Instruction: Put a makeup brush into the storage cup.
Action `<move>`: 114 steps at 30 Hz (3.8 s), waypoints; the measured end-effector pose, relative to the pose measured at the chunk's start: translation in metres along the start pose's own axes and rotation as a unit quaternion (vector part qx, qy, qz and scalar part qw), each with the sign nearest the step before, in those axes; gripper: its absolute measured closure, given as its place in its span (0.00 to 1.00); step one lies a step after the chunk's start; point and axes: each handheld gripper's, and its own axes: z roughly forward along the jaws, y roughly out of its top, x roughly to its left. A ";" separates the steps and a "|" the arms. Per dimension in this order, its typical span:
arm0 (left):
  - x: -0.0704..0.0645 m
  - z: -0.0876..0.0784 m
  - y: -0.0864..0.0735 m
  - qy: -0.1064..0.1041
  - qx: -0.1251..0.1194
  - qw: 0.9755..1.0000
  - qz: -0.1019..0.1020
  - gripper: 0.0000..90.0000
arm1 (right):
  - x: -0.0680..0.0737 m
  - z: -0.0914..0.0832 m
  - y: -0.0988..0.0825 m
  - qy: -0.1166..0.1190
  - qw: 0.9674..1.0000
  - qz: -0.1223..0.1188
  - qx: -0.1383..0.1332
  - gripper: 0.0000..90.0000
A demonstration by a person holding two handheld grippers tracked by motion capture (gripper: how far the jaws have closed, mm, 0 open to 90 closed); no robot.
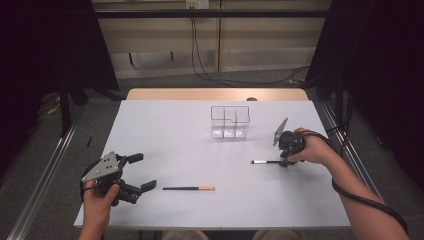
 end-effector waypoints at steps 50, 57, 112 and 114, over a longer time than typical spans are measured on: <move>-0.001 0.001 0.002 0.000 0.003 1.000 -0.001 0.00 | 0.009 0.009 0.042 0.022 1.000 -0.005 -0.002 0.94; -0.003 0.001 0.002 0.002 0.004 1.000 0.000 0.00 | 0.012 0.009 0.048 0.012 1.000 0.001 0.023 0.94; 0.002 -0.005 -0.001 0.015 0.003 1.000 -0.010 0.00 | 0.005 -0.030 0.020 -0.025 0.907 0.215 -0.361 0.95; 0.002 -0.006 -0.001 0.015 0.003 1.000 -0.011 0.00 | 0.006 -0.031 0.019 -0.027 0.900 0.221 -0.375 0.95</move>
